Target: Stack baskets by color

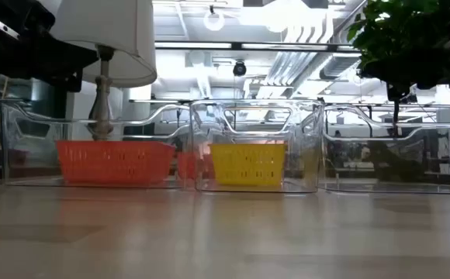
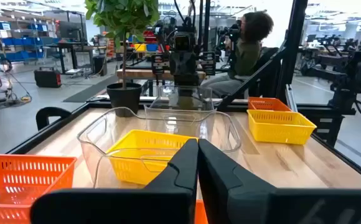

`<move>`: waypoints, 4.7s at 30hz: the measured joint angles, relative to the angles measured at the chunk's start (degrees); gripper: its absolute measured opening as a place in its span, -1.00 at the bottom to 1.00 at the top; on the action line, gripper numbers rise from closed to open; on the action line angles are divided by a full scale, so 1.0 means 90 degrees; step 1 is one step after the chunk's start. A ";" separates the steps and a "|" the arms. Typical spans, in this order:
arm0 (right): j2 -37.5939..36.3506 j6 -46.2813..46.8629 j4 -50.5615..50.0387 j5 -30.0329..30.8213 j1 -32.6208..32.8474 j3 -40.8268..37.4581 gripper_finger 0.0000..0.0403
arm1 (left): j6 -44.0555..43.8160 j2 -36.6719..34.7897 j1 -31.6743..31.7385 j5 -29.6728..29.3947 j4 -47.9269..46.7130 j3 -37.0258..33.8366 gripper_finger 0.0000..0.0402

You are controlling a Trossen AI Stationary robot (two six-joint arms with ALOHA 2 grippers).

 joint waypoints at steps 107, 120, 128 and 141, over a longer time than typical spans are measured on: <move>0.0427 -0.0046 0.2912 0.0171 0.0004 0.0062 -1.00 | -0.0002 -0.0001 -0.0002 0.0000 0.0000 -0.0001 -1.00; 0.4879 -0.0486 0.1371 0.0304 0.0006 0.3336 -0.25 | -0.0002 0.0000 0.0000 0.0000 0.0002 -0.0002 -1.00; 0.7214 -0.0500 -0.1407 0.0141 0.0006 0.5656 0.21 | -0.0002 0.0000 -0.0002 0.0000 0.0000 -0.0002 -1.00; 0.9792 -0.0105 -0.3266 -0.0624 0.0006 0.7618 0.24 | -0.0002 -0.0001 -0.0001 0.0000 0.0001 -0.0002 -1.00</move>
